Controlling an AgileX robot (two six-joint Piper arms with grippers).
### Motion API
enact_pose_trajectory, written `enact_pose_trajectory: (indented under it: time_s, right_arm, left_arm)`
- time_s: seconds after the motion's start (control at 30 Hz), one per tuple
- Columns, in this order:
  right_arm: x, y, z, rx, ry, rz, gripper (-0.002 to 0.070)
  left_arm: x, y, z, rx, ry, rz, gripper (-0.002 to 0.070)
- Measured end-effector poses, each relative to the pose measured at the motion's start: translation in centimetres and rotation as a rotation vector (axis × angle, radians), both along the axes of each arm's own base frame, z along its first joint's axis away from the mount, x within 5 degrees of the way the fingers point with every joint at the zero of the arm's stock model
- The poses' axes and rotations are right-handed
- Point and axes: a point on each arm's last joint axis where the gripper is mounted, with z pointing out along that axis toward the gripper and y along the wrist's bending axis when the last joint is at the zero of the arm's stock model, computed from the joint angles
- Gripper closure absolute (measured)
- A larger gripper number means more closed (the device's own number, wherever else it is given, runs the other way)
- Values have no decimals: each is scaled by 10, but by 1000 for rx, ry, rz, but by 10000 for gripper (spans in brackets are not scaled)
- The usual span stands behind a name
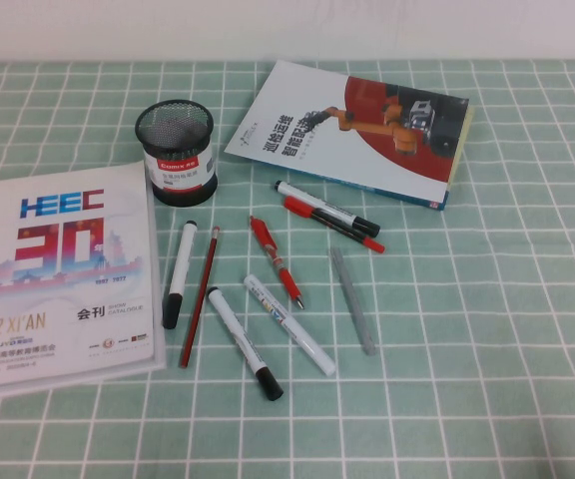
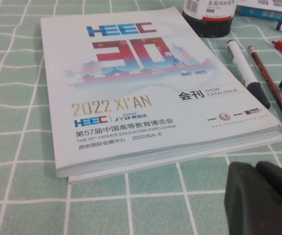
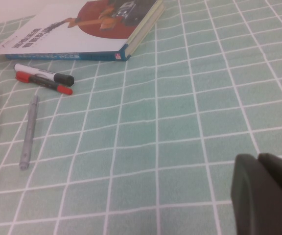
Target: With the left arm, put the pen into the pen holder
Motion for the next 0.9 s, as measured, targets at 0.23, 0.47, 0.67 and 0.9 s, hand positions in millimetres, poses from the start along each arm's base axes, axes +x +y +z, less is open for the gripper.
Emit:
enact_pose_trajectory:
  time_s: [0.23,0.47,0.67,0.9]
  right_arm:
    - [0,0,0,0,0,0,696]
    - [0,0,0,0,0,0,696]
    - [0,0,0,0,0,0,696]
    - [0,0,0,0,0,0,696]
  left_arm:
    - [1,-1,2,-31,-32,3,678]
    - [4,-2,17,-317,-144,38,679]
    - [4,-1,24,-358,-221,43,679]
    - [4,-1,25,-369,-233,45,679]
